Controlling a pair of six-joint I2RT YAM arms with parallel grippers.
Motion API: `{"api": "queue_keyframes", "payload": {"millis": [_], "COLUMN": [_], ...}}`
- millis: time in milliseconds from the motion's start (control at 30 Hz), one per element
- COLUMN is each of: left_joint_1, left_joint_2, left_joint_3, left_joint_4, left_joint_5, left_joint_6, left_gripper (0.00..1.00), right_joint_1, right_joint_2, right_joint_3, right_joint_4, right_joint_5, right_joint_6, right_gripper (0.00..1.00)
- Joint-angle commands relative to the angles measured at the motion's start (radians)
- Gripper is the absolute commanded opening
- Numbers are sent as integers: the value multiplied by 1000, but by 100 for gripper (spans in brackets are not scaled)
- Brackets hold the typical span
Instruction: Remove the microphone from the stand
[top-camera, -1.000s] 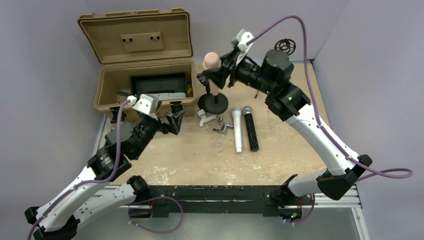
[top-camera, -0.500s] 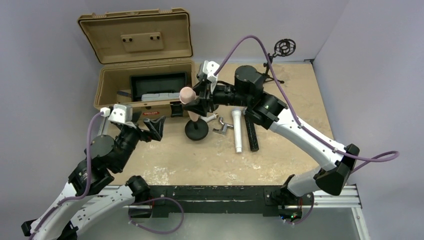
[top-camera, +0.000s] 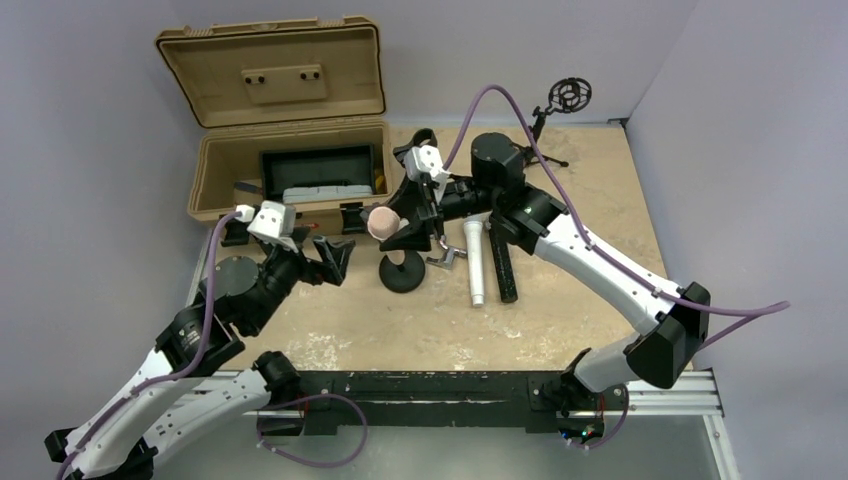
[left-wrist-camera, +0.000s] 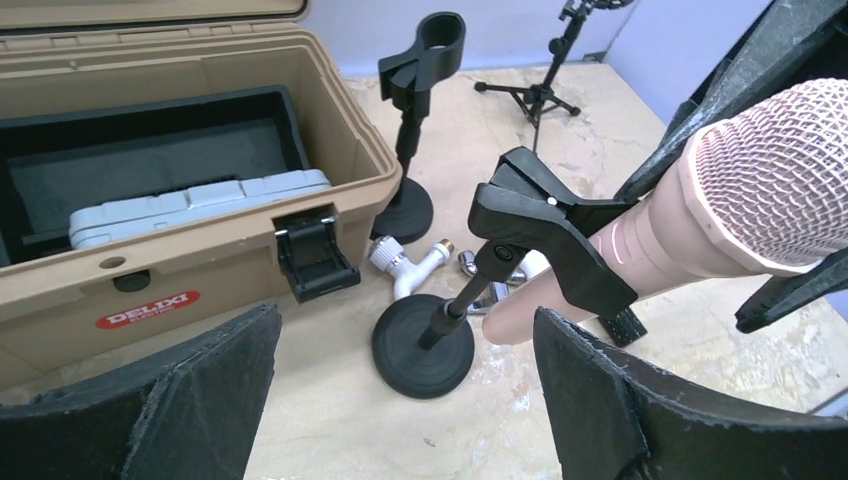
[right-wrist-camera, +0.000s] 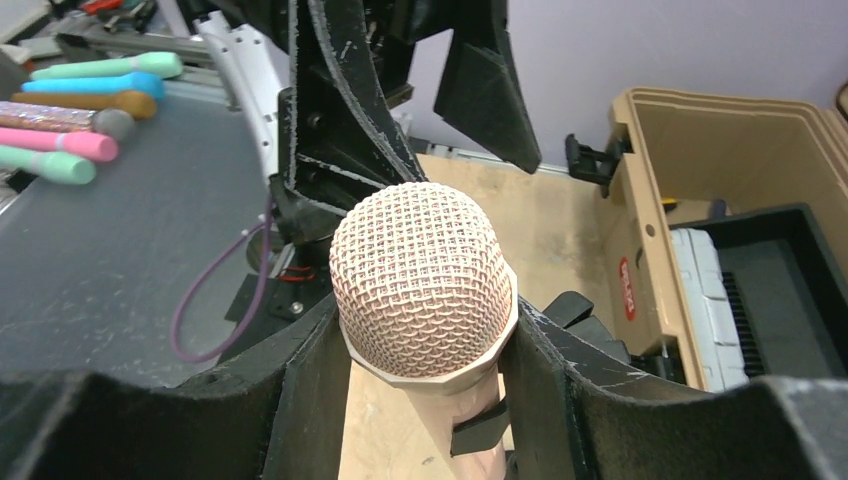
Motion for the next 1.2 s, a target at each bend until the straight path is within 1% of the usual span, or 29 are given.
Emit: {"api": "queue_keyframes", "payload": {"millis": [0, 100, 233, 333, 367, 433, 533, 600, 633, 700, 767, 800, 833, 900, 1000, 1067, 1100, 1133, 1167], "left_joint_1": [5, 21, 51, 59, 63, 79, 115, 126, 130, 138, 149, 155, 162, 175, 186, 188, 187, 189, 189], "left_joint_2": [40, 75, 105, 132, 138, 142, 140, 145, 150, 158, 164, 162, 160, 148, 124, 113, 108, 104, 101], "left_joint_3": [64, 135, 227, 275, 281, 284, 278, 274, 272, 266, 256, 250, 245, 227, 198, 188, 182, 178, 175], "left_joint_4": [32, -11, -52, -75, -77, -72, -51, -44, -45, -48, -48, -47, -48, -38, -14, -3, 1, 4, 5], "left_joint_5": [91, 146, 233, 247, 249, 260, 315, 326, 330, 344, 368, 380, 388, 395, 391, 381, 373, 367, 359], "left_joint_6": [21, 28, 38, 56, 60, 52, 32, 33, 33, 33, 28, 25, 21, 12, 2, -1, -2, -4, -3], "left_gripper": [95, 97, 97, 97, 97, 97, 97, 97, 98, 97, 98, 97, 97, 97, 97, 97, 97, 97, 97], "right_joint_1": [-34, -68, -72, -73, -78, -85, -86, -86, -86, -99, -121, -126, -130, -129, -121, -103, -83, -61, -35], "right_joint_2": [-14, 5, 5, -11, -13, -9, -6, -32, -42, -49, -38, -34, -32, -30, -32, -43, -55, -70, -88], "right_joint_3": [24, 44, 74, 48, 28, 10, -2, -54, -77, -100, -100, -94, -88, -69, -45, -43, -46, -57, -63], "right_joint_4": [57, 17, 12, 70, 98, 104, 133, 252, 279, 266, 189, 150, 108, 46, 7, -16, -23, -22, -22], "right_joint_5": [-206, -265, -314, -339, -348, -358, -405, -394, -379, -360, -373, -363, -327, -216, 76, 238, 323, 408, 503], "right_joint_6": [1, -10, 22, 72, 90, 102, 129, 235, 251, 232, 168, 130, 89, 53, 112, 132, 134, 168, 185], "right_gripper": [0, 0, 0, 0, 0, 0, 0, 0, 0, 0, 0, 3, 9, 19, 35, 48, 55, 61, 66]}}
